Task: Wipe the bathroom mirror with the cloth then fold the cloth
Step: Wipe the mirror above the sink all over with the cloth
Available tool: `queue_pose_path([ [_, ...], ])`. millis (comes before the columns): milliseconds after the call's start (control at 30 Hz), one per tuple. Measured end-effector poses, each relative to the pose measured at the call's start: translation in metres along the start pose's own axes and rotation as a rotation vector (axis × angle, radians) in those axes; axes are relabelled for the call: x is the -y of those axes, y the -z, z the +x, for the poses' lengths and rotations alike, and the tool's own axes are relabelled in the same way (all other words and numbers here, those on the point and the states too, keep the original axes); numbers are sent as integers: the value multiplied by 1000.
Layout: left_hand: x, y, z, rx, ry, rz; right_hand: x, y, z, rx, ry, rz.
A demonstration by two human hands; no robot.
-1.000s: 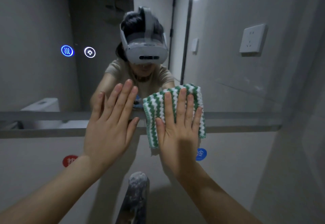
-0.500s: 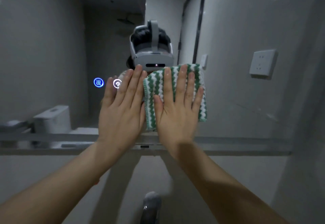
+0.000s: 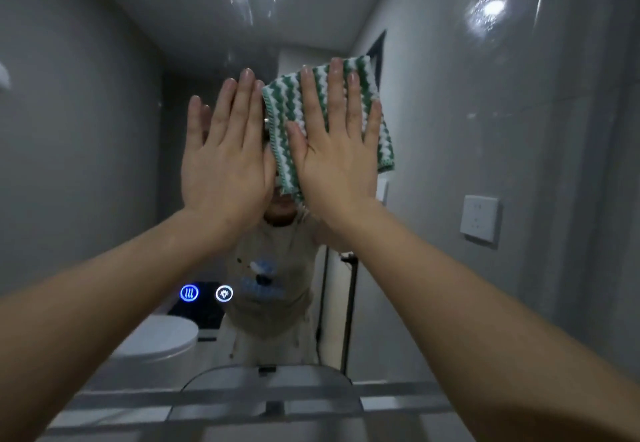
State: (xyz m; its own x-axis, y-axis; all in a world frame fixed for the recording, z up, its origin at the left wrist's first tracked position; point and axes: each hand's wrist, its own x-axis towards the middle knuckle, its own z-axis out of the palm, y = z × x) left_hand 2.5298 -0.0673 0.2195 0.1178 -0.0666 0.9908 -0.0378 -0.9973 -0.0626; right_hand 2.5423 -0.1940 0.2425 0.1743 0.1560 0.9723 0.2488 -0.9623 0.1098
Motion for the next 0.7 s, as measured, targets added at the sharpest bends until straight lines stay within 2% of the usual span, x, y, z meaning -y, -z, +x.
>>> queue_pose_path([
  [233,12,9,65,17,47,-15,0,17,80,41,-33,-27],
  [700,40,8,186,-64,62,-50,11,32,196,-7,-86,7],
])
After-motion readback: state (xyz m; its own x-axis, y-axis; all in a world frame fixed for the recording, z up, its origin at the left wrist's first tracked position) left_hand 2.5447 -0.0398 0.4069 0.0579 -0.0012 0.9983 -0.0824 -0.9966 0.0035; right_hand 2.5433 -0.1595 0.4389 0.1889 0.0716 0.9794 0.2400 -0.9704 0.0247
